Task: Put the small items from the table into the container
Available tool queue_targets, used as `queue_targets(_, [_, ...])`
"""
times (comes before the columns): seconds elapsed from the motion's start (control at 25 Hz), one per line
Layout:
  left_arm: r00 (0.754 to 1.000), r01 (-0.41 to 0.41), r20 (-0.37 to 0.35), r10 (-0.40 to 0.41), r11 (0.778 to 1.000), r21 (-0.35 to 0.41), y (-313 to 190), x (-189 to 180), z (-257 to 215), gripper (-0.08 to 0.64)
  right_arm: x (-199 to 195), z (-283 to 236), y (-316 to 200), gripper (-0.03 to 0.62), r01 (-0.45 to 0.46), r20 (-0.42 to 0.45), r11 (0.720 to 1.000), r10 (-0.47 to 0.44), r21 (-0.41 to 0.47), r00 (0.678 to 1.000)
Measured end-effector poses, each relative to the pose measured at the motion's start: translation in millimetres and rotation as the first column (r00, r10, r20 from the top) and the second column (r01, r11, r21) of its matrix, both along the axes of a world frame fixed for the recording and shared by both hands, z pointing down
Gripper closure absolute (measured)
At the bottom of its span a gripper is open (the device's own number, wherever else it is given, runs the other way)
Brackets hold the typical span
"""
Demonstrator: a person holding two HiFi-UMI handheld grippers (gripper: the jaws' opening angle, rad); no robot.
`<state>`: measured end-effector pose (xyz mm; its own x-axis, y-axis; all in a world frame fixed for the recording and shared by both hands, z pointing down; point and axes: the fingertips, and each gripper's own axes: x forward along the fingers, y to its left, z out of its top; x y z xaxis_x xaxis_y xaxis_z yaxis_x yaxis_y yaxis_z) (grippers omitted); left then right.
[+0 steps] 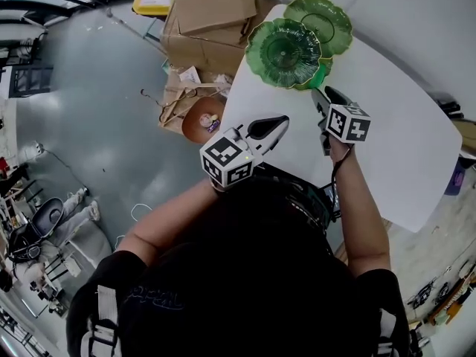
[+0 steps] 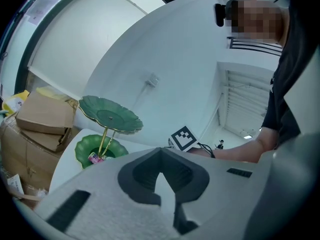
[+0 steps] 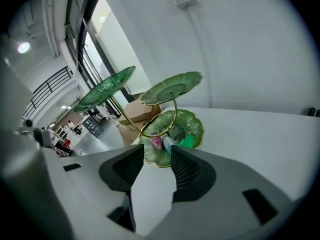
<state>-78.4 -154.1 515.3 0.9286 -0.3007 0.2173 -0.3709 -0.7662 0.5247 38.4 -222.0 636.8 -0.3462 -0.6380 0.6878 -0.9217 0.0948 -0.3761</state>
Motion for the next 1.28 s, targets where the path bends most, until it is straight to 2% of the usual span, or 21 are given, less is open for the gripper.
queue_targets(0.2, [1.000, -0.019, -0.015, 0.020, 0.998, 0.066, 10.9, -18.6, -22.0, 0.555, -28.1, -44.1, 24.0, 0.479, 0.024, -0.052, 0.993, -0.018, 0.114, 0.998])
queue_targets(0.32, [0.999, -0.025, -0.030, 0.028, 0.995, 0.100, 16.5, -31.9, -33.5, 0.555, -47.6, -78.7, 36.9, 0.528, 0.031, -0.078, 0.975, -0.014, 0.220, 0.997])
queue_targets(0.48, [0.998, -0.034, -0.050, 0.042, 0.989, 0.146, 23.4, -49.7, -52.7, 0.556, -84.9, -132.0, 58.5, 0.559, 0.090, -0.102, 0.925, -0.056, 0.369, 0.993])
queue_targets(0.72, [0.994, -0.046, -0.084, 0.065, 0.976, 0.211, 32.8, -73.2, -76.6, 0.555, -133.4, -191.5, 94.6, 0.574, 0.106, -0.107, 0.851, -0.059, 0.515, 0.993])
queue_targets(0.88, [0.993, -0.048, -0.094, 0.073, 0.970, 0.238, 35.8, -89.1, -84.4, 0.555, -174.6, -204.2, 115.4, 0.575, 0.130, -0.094, 0.820, -0.094, 0.557, 0.991])
queue_targets(1.0, [0.993, -0.052, -0.093, 0.076, 0.970, 0.237, 39.2, -99.5, -81.8, 0.555, -194.0, -199.0, 120.1, 0.576, 0.158, -0.093, 0.819, -0.128, 0.552, 0.987])
queue_targets(1.28, [0.991, -0.059, -0.101, 0.086, 0.968, 0.245, 41.1, -110.5, -84.1, 0.555, -205.4, -202.6, 119.5, 0.577, 0.151, -0.089, 0.817, -0.122, 0.556, 0.988])
